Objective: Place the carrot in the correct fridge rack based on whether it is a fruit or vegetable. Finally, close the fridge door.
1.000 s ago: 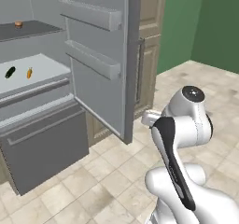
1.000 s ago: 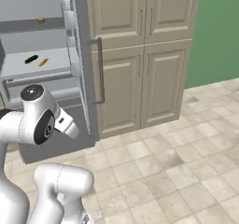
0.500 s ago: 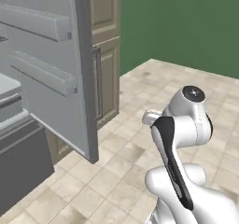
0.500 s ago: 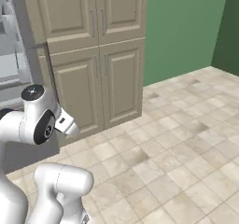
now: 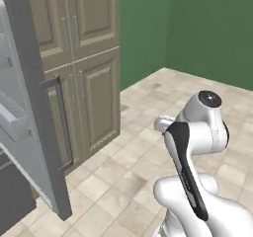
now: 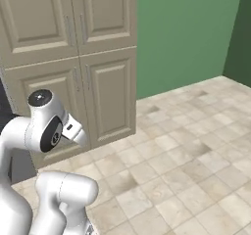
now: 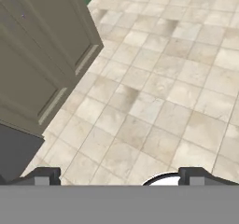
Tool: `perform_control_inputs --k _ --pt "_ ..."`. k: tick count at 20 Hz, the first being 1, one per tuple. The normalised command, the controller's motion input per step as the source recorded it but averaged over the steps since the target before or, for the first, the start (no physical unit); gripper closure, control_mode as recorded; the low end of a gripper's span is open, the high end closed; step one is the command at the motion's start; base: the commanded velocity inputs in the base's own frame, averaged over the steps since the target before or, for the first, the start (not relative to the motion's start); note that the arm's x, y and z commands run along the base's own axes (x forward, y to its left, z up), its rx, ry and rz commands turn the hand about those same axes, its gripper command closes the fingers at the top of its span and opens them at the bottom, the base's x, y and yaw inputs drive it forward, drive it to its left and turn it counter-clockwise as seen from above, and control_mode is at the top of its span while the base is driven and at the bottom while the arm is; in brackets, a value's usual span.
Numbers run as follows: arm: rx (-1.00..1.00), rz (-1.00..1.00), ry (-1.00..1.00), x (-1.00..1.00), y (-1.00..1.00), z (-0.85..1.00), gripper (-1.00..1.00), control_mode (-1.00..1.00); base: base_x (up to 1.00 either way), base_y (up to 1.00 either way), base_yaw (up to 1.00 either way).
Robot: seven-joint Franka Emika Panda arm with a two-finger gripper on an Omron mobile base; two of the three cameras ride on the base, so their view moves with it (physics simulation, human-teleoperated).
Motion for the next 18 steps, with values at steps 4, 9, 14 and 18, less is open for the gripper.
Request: perform_control_inputs --k 4,9,14,18 --pt "0.0 0.0 0.0 0.0 0.0 0.0 -1.0 1.0 1.0 -0.18 0.45" --pt "0.0 0.0 0.0 0.0 0.0 0.0 -1.0 1.0 0.94 -0.32 0.57" --pt "0.0 0.0 0.0 0.0 0.0 0.0 -1.0 1.0 0.88 -0.35 0.7" --pt "0.0 0.0 0.0 0.0 0.0 0.0 -1.0 1.0 0.81 -0.35 0.7"
